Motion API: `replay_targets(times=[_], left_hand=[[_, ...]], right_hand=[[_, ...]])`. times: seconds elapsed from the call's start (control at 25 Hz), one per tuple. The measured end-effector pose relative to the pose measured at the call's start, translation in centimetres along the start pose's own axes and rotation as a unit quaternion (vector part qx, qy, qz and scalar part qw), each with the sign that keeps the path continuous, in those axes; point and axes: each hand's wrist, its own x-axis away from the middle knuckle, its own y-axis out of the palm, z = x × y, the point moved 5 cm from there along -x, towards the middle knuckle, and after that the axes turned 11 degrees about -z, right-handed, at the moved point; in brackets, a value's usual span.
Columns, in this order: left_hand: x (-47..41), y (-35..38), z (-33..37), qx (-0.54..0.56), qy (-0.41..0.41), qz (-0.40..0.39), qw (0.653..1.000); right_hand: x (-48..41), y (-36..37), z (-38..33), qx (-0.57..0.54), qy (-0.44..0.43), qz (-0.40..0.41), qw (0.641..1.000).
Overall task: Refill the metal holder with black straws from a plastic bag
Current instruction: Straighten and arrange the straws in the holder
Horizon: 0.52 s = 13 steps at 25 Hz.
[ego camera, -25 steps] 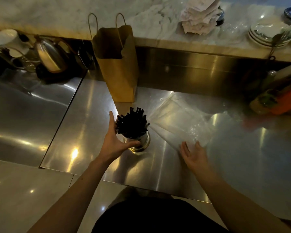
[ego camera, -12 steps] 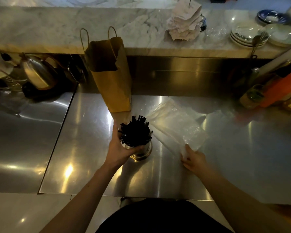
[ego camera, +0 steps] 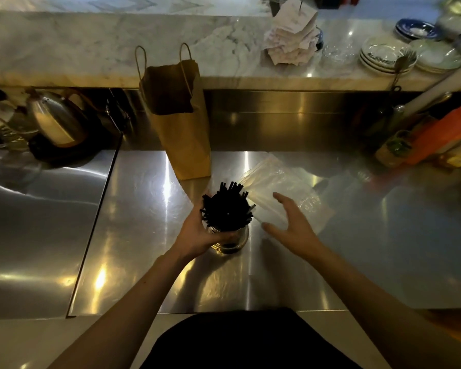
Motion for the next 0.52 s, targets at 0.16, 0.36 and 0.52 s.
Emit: replay_targets(times=[0.16,0.36,0.52], left_hand=[[-1.4,-0.8,-0.1,-0.031,-0.002,-0.042,0.999],[-3.2,-1.5,-0.4,-0.054,-0.043,-0.101,0.992],[-4.2,-1.9,1.2,-0.11,0.023,-0.121,0.986]], right_hand=[[-1.9,2.2,-2.9,0.014,-0.021,-0.144,0.989],[-4.4,3.1,-4.8,0.025,-0.059,-0.224,0.973],[-5.0,3.1,-5.6,0.056,-0.086,-0.275,0.956]])
